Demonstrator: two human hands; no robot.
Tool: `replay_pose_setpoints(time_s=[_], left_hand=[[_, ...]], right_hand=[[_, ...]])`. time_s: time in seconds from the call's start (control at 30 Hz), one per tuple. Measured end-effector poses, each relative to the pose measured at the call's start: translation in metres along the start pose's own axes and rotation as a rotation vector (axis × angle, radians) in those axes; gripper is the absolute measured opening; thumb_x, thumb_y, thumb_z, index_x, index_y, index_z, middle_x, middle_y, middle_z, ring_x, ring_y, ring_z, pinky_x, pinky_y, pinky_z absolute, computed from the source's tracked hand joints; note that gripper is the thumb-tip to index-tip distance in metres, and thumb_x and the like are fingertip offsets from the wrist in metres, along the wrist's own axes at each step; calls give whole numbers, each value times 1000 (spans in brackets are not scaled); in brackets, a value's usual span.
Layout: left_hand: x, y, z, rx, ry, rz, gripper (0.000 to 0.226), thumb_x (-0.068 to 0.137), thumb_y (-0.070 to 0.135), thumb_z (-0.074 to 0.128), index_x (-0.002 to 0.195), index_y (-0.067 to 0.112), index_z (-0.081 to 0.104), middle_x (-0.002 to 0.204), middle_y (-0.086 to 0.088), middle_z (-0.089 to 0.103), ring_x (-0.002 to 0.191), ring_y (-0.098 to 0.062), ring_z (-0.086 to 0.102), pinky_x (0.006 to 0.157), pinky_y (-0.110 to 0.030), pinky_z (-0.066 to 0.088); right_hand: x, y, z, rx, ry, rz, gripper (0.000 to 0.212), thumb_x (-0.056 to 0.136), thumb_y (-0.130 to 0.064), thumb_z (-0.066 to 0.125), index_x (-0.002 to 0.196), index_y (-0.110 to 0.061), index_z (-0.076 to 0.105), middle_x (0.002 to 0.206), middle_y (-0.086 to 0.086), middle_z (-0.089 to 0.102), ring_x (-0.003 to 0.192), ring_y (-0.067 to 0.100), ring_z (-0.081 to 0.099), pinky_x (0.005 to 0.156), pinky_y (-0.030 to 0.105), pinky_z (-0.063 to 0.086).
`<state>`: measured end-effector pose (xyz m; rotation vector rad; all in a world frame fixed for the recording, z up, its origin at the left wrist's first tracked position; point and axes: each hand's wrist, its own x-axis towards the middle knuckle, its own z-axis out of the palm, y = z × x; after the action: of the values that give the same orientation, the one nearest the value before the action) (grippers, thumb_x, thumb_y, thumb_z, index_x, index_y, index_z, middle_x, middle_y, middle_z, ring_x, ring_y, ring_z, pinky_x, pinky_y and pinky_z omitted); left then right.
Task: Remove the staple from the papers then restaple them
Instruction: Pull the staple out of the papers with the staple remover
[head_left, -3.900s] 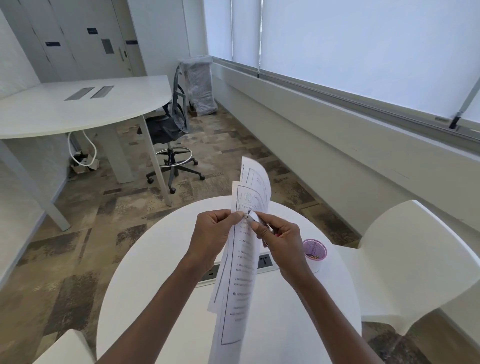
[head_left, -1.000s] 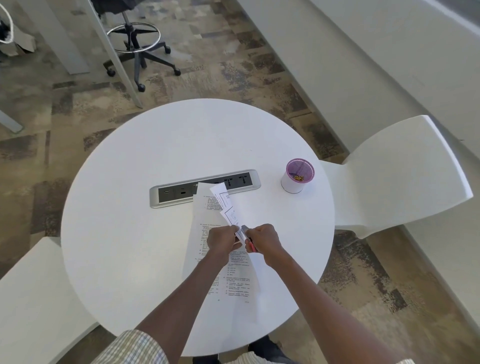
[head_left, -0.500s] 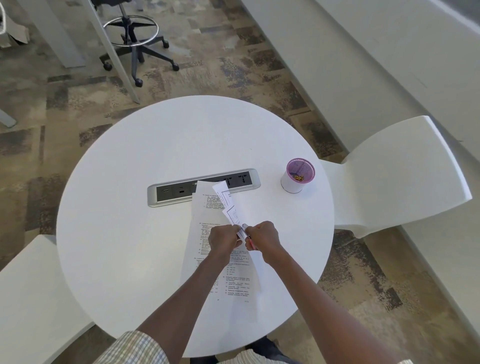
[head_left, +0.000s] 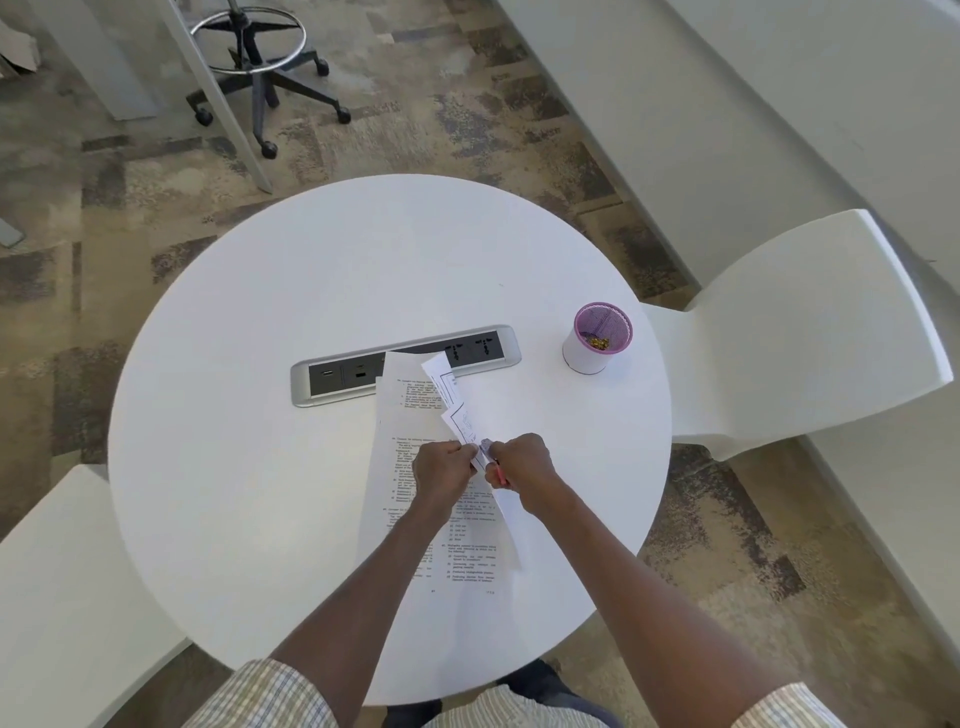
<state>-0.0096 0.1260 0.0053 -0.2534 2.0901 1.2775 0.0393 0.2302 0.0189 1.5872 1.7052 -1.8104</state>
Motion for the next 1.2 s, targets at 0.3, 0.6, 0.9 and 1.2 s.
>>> replay_pose_setpoints(time_s=[0.3, 0.6, 0.9, 1.2], left_hand=[[3, -8, 1, -92, -16, -83, 19, 86, 9, 66, 74, -2, 75, 74, -12, 75, 69, -21, 69, 56, -23, 57], [12, -9, 8, -450, -96, -373, 13, 86, 3, 69, 95, -6, 71, 90, -19, 74, 75, -27, 70, 73, -38, 61], [10, -5, 15, -499, -42, -387, 5, 86, -7, 66, 81, -6, 67, 79, -18, 69, 66, -26, 66, 65, -34, 60], [13, -8, 19, -388, 6, -312, 21, 82, -8, 68, 64, 0, 62, 57, -11, 62, 53, -23, 55, 60, -33, 48]], right_hand=[[7, 4, -1, 382, -85, 205, 22, 90, 9, 51, 105, 18, 63, 73, 18, 59, 49, 17, 48, 37, 18, 45], [12, 12, 1, 306, -57, 166, 9, 87, 4, 58, 86, 8, 66, 68, 17, 58, 44, 18, 50, 41, 21, 46], [15, 15, -3, 342, -90, 134, 9, 87, 2, 62, 80, 6, 66, 62, 15, 57, 43, 16, 50, 40, 21, 44], [12, 15, -4, 304, -94, 84, 15, 89, -5, 66, 75, 2, 65, 59, 13, 55, 38, 15, 49, 39, 21, 43]])
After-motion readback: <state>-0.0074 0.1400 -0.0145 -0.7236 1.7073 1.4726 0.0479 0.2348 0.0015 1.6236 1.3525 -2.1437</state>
